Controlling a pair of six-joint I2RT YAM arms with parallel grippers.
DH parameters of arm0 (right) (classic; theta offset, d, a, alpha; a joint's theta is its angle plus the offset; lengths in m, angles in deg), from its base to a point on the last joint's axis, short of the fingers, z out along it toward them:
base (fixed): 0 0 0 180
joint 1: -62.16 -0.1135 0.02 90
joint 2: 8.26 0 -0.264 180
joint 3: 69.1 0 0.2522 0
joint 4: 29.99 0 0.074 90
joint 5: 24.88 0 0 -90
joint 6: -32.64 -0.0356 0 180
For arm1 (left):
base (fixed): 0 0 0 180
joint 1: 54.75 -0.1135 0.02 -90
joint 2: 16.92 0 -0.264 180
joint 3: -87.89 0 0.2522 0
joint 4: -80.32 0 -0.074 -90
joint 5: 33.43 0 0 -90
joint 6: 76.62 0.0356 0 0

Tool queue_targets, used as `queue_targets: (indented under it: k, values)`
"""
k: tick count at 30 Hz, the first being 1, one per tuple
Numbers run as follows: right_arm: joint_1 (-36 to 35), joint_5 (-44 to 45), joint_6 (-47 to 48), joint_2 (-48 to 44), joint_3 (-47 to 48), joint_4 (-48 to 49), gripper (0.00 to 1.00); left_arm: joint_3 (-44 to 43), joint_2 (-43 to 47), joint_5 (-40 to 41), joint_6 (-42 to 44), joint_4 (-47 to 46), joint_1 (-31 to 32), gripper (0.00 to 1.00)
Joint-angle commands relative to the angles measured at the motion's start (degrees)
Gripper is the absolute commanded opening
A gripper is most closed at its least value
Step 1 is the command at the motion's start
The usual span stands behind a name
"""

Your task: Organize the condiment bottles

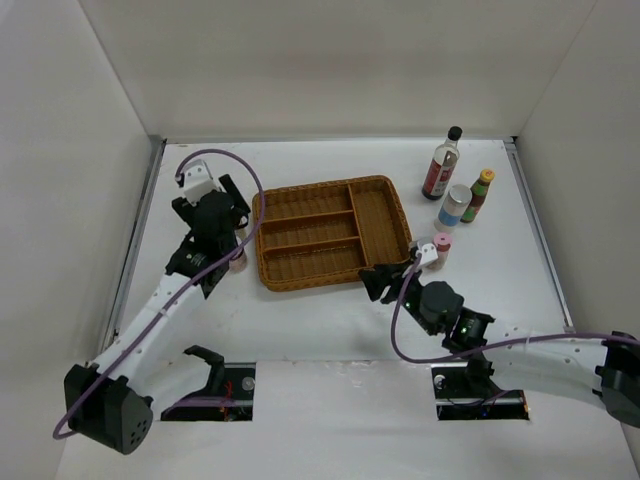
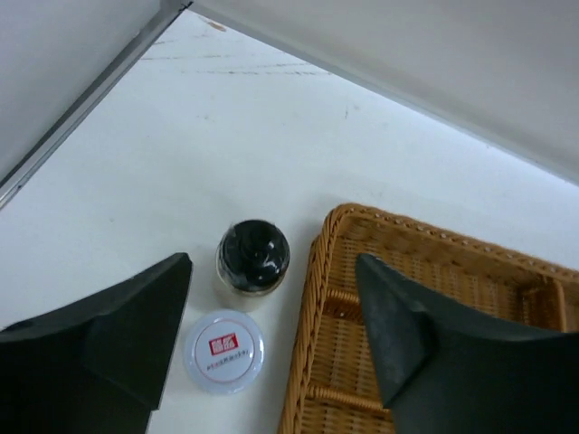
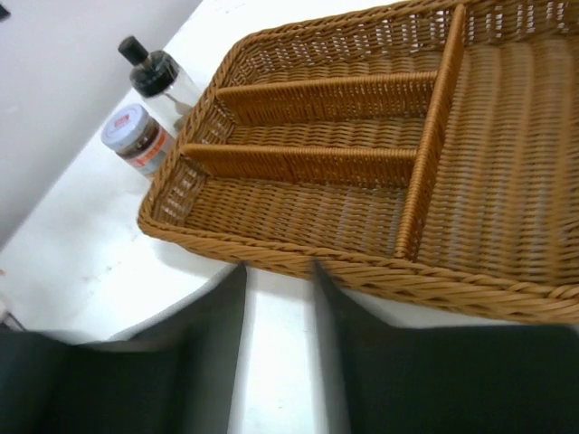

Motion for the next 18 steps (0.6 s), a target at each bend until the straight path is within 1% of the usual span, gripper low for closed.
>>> queue_targets:
  k: [1,2,3,5,6,9,13,18]
  values:
    - [-0.4,-0.6,0.1,0.7,0.8,4.0,0.57,-4.1,-4.2,-3.9,2.7,-1.0,-3.3,0.69]
    - [-0.4,-0.9,0.1,1.4,0.6,4.9,0.67,-4.7,-6.4,-4.7,2.7,-0.3,-4.2,0.73]
    - [-0.2,-1.1,0.1,2.2,0.6,5.3,0.73,-5.3,-8.4,-4.8,2.7,0.2,-4.7,0.77]
    - [-0.2,-1.3,0.1,3.2,1.2,5.0,0.79,-5.6,-11.4,-4.7,2.8,-0.1,-5.0,0.84]
    - [-0.3,-1.3,0.1,3.4,1.3,4.9,0.81,-5.6,-13.4,-4.8,2.5,-0.9,-5.5,0.85]
    - [-0.3,-1.3,0.2,4.2,1.4,5.5,0.83,-5.7,-17.7,-5.2,2.3,-3.7,-5.8,0.86]
    - [-0.3,-1.8,0.1,5.0,1.7,4.9,0.84,-7.7,-23.5,-4.9,2.4,-4.6,-6.0,0.86]
    - [0.1,-2.0,0.0,4.9,1.4,4.9,0.85,-6.8,-25.9,-1.6,2.2,-6.5,-5.8,0.85]
